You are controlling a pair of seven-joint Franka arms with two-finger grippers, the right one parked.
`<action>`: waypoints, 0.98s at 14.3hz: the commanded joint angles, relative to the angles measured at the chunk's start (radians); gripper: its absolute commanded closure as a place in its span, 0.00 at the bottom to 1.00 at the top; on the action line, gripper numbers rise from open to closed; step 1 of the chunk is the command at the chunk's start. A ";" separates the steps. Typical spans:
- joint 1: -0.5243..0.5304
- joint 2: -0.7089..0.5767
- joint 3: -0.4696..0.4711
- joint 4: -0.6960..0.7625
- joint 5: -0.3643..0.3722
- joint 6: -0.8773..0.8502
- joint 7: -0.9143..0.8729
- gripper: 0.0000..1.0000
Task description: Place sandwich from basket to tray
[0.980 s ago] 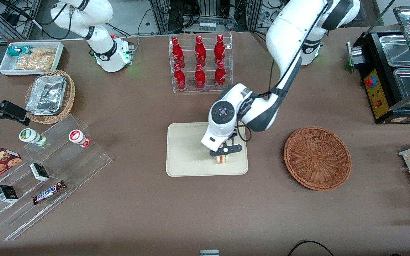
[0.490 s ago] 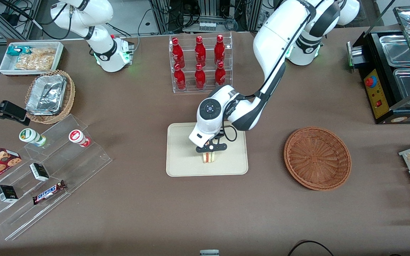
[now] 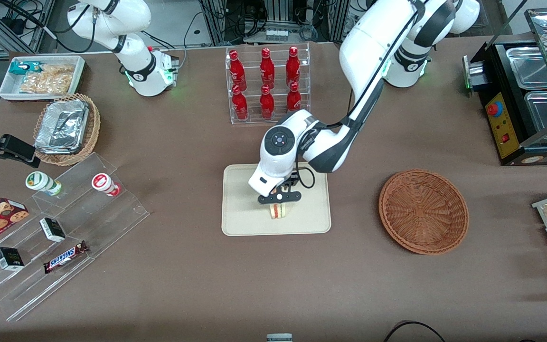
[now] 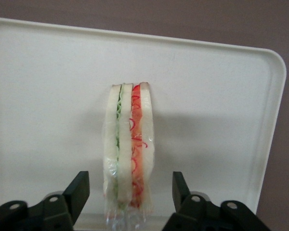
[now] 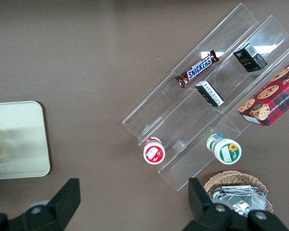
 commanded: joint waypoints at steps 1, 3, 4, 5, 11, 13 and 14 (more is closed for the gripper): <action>-0.004 -0.133 0.034 -0.028 0.021 -0.139 -0.005 0.00; -0.006 -0.182 0.093 -0.028 0.032 -0.251 -0.020 0.00; -0.001 -0.198 0.100 -0.033 0.027 -0.266 -0.014 0.00; -0.001 -0.204 0.125 -0.042 0.027 -0.289 -0.005 0.00; 0.000 -0.286 0.272 -0.175 -0.065 -0.308 0.216 0.00; 0.000 -0.317 0.333 -0.214 -0.092 -0.310 0.306 0.00; 0.000 -0.323 0.367 -0.219 -0.111 -0.317 0.353 0.00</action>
